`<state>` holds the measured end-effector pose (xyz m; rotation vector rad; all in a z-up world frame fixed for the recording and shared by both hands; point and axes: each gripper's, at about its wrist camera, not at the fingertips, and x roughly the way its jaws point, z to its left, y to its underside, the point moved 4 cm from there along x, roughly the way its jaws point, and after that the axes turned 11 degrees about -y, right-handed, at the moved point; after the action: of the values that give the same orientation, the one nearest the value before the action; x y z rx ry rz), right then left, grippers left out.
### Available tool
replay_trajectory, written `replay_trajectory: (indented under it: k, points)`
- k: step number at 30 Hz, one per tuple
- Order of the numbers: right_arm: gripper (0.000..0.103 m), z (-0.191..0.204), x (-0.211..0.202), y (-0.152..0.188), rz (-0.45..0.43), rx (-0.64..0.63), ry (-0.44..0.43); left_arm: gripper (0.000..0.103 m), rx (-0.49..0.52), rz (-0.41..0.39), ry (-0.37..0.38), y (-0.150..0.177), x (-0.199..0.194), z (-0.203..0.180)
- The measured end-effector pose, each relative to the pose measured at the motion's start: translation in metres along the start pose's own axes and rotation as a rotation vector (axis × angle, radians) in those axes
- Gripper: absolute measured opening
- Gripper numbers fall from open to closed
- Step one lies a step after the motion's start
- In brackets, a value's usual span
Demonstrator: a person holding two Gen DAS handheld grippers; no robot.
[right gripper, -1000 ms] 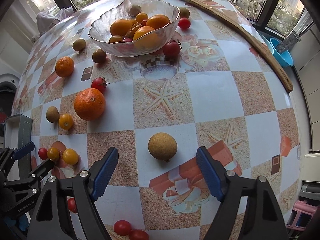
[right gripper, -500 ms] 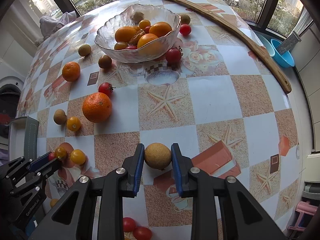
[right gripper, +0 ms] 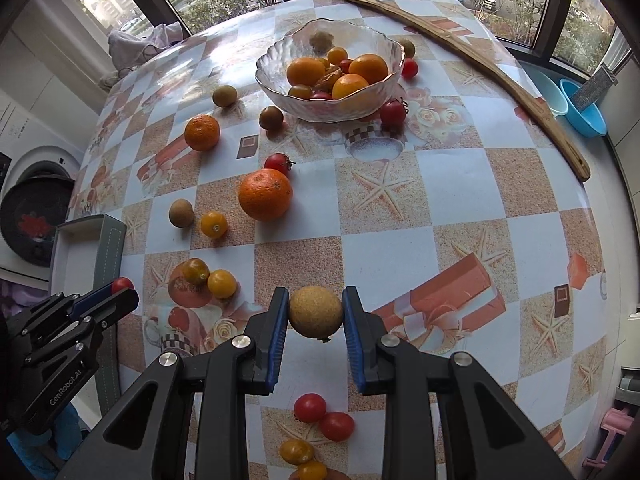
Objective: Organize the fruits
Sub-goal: 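Carry the tomato and kiwi into the white tray and open both grippers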
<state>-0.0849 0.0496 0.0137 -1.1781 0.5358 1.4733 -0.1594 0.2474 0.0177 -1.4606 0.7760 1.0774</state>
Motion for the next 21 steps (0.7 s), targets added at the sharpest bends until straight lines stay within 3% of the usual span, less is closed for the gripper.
replay_trajectory:
  k: [11,21]
  points:
    - [0.030,0.098,0.022,-0.007,0.042,-0.123,-0.108,0.019,-0.138,-0.014,-0.095,0.021,-0.022,0.089]
    - [0.030,0.208,0.082,-0.012,0.121,-0.232,-0.217,0.019,-0.260,0.033,-0.224,0.044,0.003,0.182]
